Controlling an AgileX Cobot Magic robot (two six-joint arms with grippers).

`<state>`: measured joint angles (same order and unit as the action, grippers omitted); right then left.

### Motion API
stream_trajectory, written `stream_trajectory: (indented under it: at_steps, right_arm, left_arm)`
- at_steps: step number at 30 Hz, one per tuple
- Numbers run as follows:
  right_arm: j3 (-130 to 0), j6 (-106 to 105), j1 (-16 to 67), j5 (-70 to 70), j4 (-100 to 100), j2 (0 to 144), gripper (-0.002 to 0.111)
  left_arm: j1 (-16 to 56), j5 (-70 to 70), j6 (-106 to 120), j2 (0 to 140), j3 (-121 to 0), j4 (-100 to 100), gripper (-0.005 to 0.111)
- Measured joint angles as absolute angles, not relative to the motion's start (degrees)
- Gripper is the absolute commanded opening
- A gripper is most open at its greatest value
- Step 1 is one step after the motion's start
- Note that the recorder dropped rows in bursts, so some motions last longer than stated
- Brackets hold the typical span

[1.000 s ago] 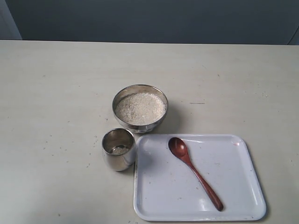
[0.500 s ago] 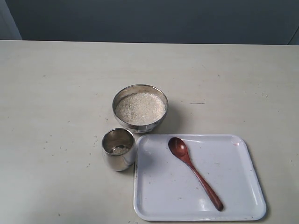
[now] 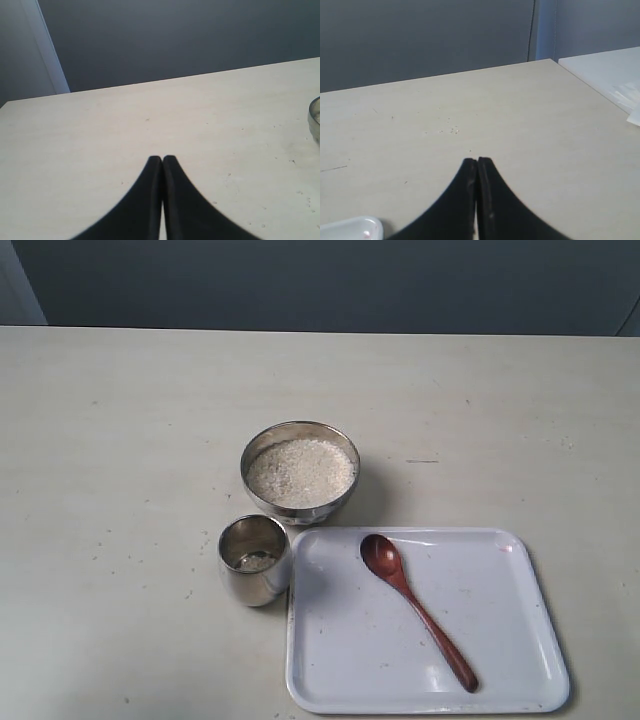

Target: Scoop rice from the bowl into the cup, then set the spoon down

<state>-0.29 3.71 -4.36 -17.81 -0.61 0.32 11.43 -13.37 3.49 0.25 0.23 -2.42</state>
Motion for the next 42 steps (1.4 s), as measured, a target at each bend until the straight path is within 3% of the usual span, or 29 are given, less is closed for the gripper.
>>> stream_trajectory:
  at_steps: [42]
  right_arm:
    - [-0.3,3.7,-4.4,-17.8,-1.7,0.3,0.000]
  left_arm:
    - [11.4,-13.4,3.5,0.3,0.2,-2.4,0.001]
